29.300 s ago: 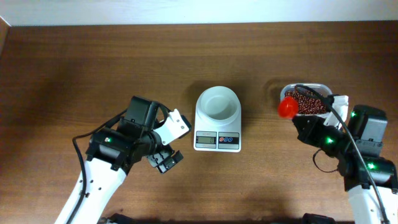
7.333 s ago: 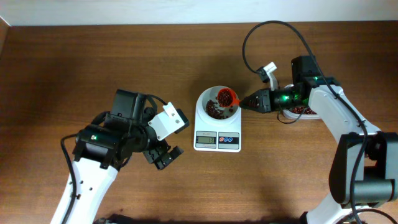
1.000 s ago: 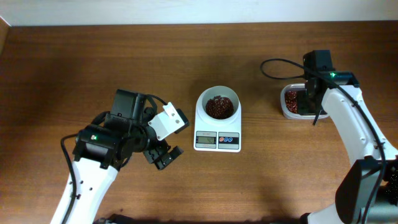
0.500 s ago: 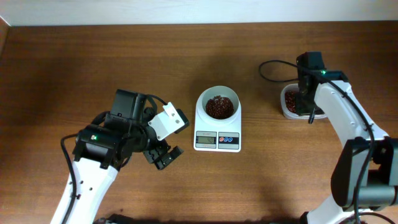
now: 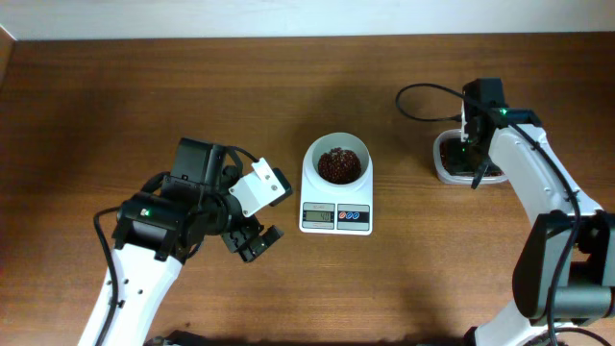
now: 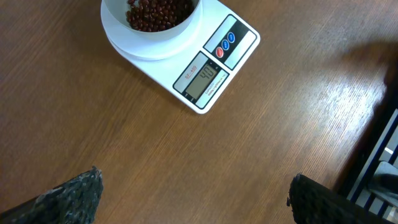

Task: Scoop and weigh 50g on scale
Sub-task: 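Dip the red scoop into the beans and fill it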

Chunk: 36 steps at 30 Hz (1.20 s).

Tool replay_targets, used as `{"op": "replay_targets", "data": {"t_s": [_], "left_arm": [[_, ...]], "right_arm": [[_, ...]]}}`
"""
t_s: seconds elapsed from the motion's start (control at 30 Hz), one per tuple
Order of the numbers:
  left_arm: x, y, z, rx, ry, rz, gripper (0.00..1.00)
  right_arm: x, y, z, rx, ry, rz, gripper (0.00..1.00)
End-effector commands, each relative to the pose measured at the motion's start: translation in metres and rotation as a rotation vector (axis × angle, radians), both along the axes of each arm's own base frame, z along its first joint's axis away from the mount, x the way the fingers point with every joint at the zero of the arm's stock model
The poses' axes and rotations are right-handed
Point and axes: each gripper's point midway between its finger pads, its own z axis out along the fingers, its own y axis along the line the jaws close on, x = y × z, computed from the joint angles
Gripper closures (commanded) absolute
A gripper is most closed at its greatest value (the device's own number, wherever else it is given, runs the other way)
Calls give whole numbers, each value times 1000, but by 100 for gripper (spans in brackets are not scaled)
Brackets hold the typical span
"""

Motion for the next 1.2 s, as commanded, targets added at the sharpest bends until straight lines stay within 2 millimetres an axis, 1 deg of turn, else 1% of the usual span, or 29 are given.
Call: {"op": "replay_targets", "data": {"t_s": [0.0, 0.07, 0.13, 0.2, 0.37, 0.47, 0.57, 0.7, 0.8, 0.9, 1.07, 1.17], "left_arm": [[2, -2, 8, -16, -24, -16, 1], [2, -2, 8, -16, -24, -16, 1], [2, -2, 8, -16, -24, -16, 1], [2, -2, 8, -16, -24, -16, 1], [2, -2, 8, -16, -24, -16, 1], [2, -2, 8, -16, -24, -16, 1], [2, -2, 8, -16, -24, -16, 1], [2, -2, 8, -16, -24, -16, 1], [2, -2, 8, -16, -24, -16, 1], [2, -2, 8, -16, -24, -16, 1], [2, -2, 8, -16, -24, -16, 1], [2, -2, 8, -16, -24, -16, 1]], "right_arm": [[-2, 17, 8, 96, -19, 10, 96], [-3, 19, 11, 112, -21, 13, 96], [-5, 24, 11, 175, -17, 9, 96], [-5, 23, 11, 243, -20, -12, 96], [-5, 5, 14, 382, -44, -91, 96], [-5, -5, 20, 482, -72, -104, 96], [-8, -17, 23, 548, -85, -153, 96], [-9, -21, 33, 676, -129, -149, 96], [-10, -24, 37, 720, -143, -166, 96], [-12, -23, 37, 732, -133, -170, 96], [-14, -13, 30, 752, -106, -159, 96], [-14, -11, 27, 765, -99, -161, 96]]}}
